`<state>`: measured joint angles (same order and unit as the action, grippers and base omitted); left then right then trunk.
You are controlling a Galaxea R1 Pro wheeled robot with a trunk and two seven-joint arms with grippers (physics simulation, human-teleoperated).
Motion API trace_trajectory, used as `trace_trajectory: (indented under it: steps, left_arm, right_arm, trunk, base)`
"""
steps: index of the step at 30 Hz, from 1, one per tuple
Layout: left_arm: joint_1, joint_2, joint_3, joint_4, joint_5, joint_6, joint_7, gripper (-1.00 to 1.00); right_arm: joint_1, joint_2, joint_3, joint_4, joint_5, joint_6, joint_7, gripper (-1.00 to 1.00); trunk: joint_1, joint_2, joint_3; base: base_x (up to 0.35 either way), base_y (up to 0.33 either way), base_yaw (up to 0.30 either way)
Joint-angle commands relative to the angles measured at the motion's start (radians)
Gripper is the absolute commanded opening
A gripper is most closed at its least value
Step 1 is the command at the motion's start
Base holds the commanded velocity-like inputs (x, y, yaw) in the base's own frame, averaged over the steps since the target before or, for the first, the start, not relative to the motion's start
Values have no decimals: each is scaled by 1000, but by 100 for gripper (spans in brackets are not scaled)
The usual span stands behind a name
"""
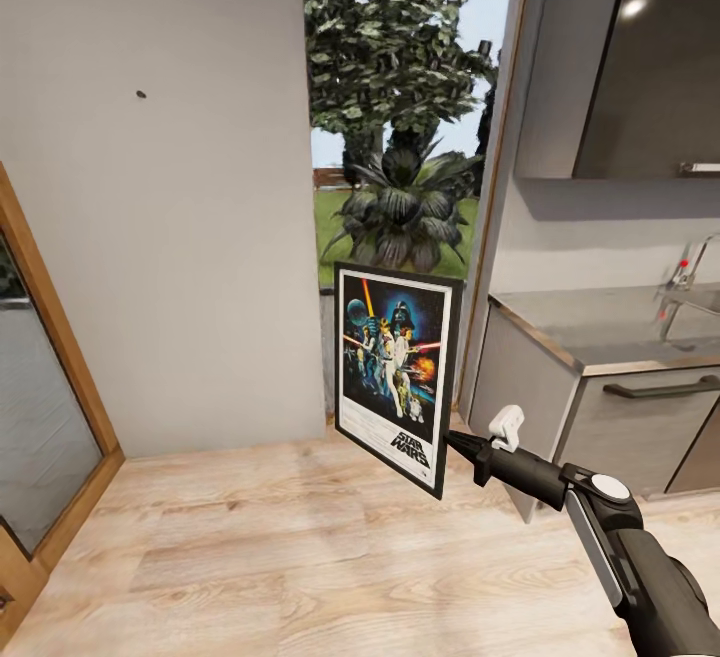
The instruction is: Pick up the poster from the kitchen countertop and hang it on one of the wall nails in the kitchen.
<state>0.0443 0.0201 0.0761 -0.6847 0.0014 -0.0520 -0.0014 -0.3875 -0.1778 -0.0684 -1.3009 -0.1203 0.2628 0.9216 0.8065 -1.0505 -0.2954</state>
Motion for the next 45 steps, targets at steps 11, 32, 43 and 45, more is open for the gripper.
trace_trajectory:
  steps: [11, 32, 43, 45]
  left_arm:
    - [0, 0, 1, -1, 0, -1, 0, 100]
    - [0, 0, 1, -1, 0, -2, 0, 100]
    - [0, 0, 1, -2, 0, -1, 1, 100]
    - [0, 0, 1, -2, 0, 0, 1, 100]
  right_arm:
    - [-1, 0, -1, 0, -12, 12, 5, -100]
    - [-1, 0, -1, 0, -12, 12, 5, -100]
    - [-1, 0, -1, 0, -12, 12, 5, -100]
    - [-1, 0, -1, 0, -12, 12, 5, -100]
  trunk:
    - [-42, 77, 34]
    - [-123, 224, 99]
    - [-165, 301, 134]
    - [-173, 315, 140]
  base:
    - [0, 0, 0]
    - [0, 0, 0]
    - [0, 0, 0]
    - [0, 0, 0]
